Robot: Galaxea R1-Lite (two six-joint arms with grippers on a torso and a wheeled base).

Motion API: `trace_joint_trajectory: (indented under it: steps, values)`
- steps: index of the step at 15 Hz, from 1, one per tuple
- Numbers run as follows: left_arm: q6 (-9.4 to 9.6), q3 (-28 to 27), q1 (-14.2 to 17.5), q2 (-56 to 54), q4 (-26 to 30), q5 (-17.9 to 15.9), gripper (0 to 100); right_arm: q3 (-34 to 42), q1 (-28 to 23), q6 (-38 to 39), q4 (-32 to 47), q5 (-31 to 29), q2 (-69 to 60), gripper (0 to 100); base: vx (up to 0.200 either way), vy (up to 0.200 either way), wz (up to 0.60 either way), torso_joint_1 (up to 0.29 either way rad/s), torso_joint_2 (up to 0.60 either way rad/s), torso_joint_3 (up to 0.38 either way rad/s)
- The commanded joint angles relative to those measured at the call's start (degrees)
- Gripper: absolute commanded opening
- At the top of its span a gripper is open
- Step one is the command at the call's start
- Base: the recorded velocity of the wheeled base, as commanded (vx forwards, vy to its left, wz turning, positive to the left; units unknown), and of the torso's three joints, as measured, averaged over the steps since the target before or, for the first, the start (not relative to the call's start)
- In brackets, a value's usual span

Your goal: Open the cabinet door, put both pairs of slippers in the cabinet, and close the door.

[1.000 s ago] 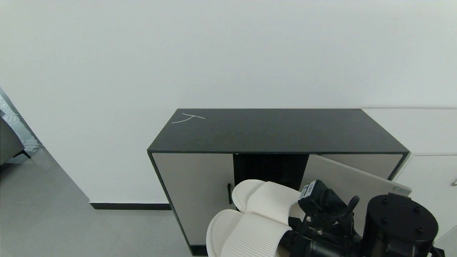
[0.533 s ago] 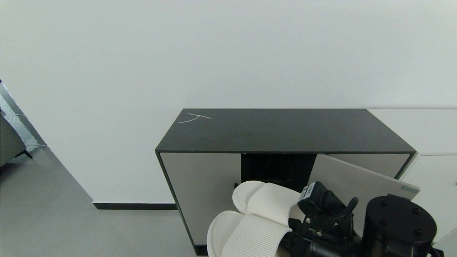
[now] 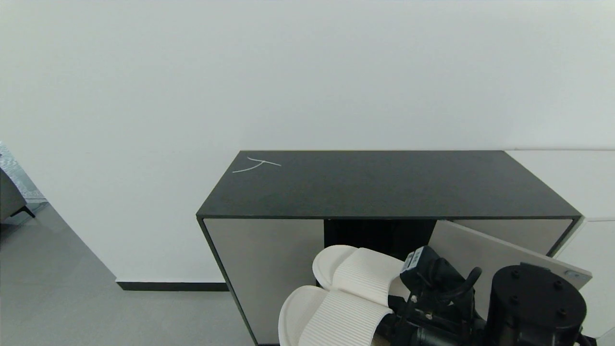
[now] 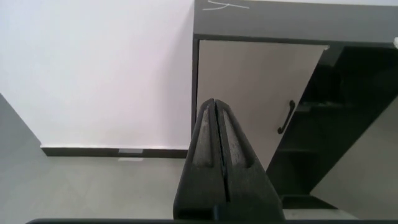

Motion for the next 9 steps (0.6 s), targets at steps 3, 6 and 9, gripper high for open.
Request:
trace_joint_trajectory:
  steps: [3,6,9]
  values:
    - [-0.02,0.00,0.01,0.07,-0.02,0.02,0,0.20,0.01,0.00,-0.15,0.02,0.04,0,0.000,0.000,0.00,-0.193,0.39,0.209]
    - [-0.02,0.00,0.01,0.07,-0.02,0.02,0,0.20,0.01,0.00,-0.15,0.02,0.13,0,0.000,0.000,0.00,-0.237,0.52,0.279]
    - [-0.11,0.00,0.01,0.07,-0.02,0.10,0,0.20,-0.08,0.00,-0.15,0.02,0.13,0,0.000,0.000,0.00,-0.258,0.55,0.294]
